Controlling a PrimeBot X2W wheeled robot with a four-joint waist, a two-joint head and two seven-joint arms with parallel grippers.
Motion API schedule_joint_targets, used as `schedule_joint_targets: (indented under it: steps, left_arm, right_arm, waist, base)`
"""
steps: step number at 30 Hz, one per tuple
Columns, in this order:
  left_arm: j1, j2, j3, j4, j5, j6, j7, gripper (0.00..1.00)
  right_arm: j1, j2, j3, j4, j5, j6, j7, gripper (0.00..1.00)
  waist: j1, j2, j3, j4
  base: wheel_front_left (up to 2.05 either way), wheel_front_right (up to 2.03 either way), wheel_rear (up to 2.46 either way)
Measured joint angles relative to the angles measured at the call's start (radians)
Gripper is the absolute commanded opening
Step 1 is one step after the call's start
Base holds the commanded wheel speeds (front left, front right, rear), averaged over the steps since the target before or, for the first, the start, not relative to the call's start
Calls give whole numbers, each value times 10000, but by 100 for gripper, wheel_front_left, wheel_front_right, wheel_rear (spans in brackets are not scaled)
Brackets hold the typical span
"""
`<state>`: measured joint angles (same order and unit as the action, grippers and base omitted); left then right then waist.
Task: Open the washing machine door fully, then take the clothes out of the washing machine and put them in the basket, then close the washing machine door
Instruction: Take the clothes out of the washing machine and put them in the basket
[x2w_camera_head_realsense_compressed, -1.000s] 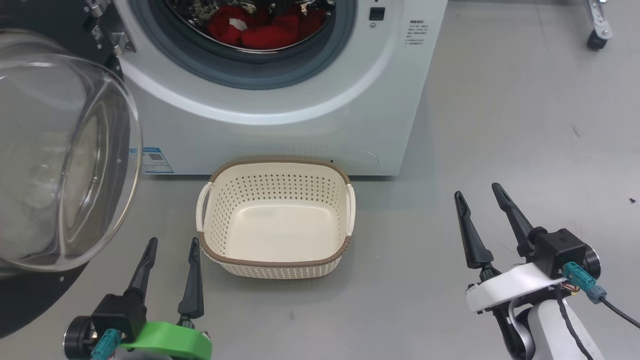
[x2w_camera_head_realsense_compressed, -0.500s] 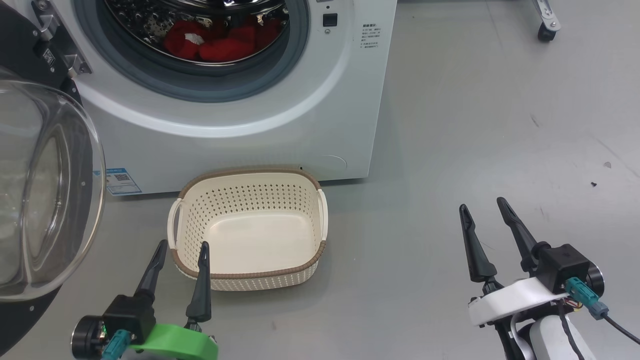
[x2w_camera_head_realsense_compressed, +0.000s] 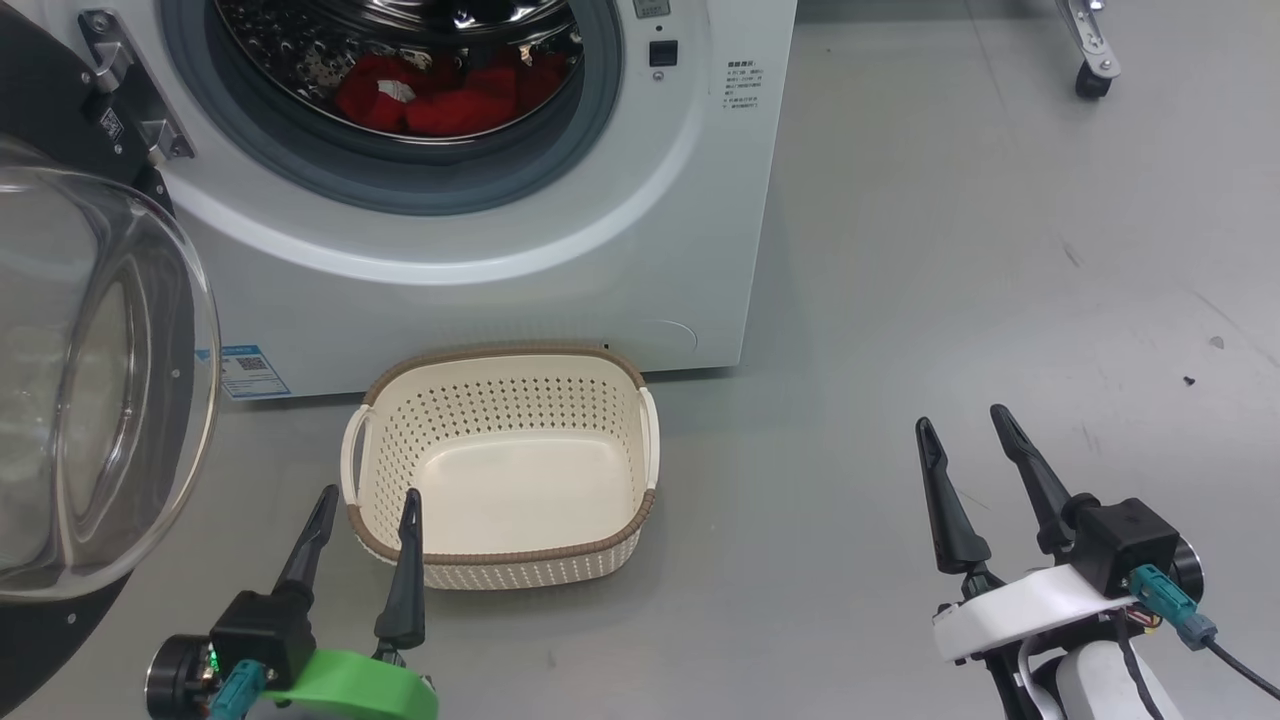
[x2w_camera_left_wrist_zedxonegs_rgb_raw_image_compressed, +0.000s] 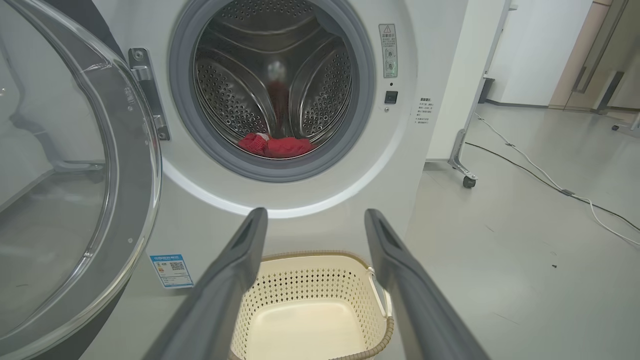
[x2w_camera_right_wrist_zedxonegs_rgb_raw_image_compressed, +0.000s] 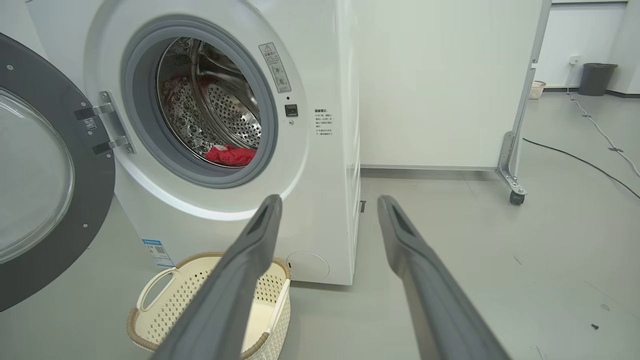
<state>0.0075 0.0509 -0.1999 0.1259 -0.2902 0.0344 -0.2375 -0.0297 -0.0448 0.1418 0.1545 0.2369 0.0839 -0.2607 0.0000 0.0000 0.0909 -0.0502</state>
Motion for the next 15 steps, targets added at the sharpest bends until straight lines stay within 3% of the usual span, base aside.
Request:
schedule_joint_targets:
  steps: [15]
  left_arm:
    - [146,-2,-8,-21,0,44,36,100]
  right_arm:
    - [0,0,79,-75,2,0,0,100]
  waist:
    - [0,0,-74,11]
  base:
    - [0,0,0]
